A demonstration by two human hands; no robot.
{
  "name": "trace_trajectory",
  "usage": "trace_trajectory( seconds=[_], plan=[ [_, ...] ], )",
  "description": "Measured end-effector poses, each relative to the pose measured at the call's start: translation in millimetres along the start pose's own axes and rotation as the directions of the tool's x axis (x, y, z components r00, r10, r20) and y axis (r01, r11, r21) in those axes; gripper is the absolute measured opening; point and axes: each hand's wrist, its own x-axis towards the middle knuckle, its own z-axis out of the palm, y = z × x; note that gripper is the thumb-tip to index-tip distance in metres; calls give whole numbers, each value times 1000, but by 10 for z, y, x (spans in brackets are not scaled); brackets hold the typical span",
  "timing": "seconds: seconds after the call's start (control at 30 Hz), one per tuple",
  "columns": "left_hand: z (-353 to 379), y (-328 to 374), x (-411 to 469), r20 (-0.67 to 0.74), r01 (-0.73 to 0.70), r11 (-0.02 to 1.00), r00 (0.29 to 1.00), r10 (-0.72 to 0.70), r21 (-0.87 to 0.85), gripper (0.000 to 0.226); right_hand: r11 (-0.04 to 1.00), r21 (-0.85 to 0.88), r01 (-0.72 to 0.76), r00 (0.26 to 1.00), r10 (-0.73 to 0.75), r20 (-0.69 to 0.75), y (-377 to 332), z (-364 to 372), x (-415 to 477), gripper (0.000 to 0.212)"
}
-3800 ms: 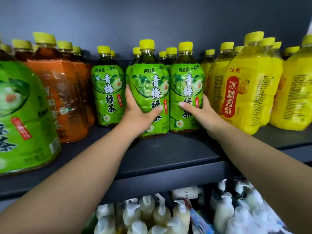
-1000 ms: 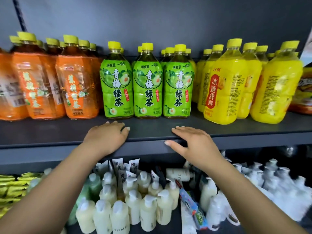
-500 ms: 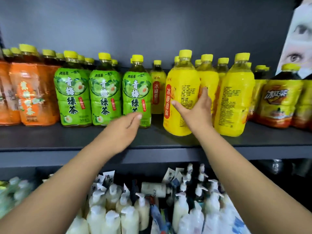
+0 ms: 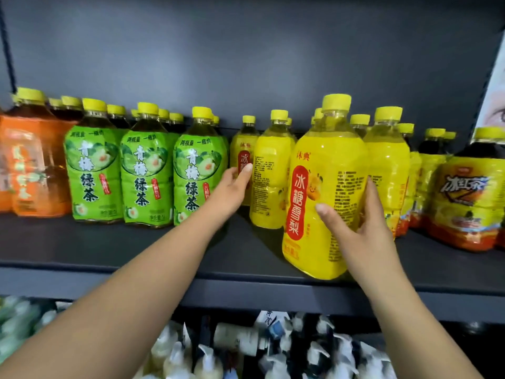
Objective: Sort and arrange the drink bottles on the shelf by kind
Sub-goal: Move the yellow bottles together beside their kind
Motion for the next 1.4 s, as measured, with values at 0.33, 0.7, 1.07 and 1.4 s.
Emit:
trace_trajectory(
  seconds=[0.33,0.7,1.07,1.4],
  plan=[
    [297,-99,401,158,154,933,982,-107,-325,101,993,-111,-30,965,-1,-264,154,-66,-54,102],
    [431,-54,484,4,-3,972,1000,4,-234,87,989,-142,-37,930,-17,-367,190,60,-57,90],
    [567,-57,605,-218,22,957,972,-88,-290,75,988,-152,-21,934,-35,-356,219,52,-54,83],
    [459,-30,537,-315,-64,985,949,11,-157,92,981,-192,-16,921,-60,-384,246,86,-71,89]
  ],
)
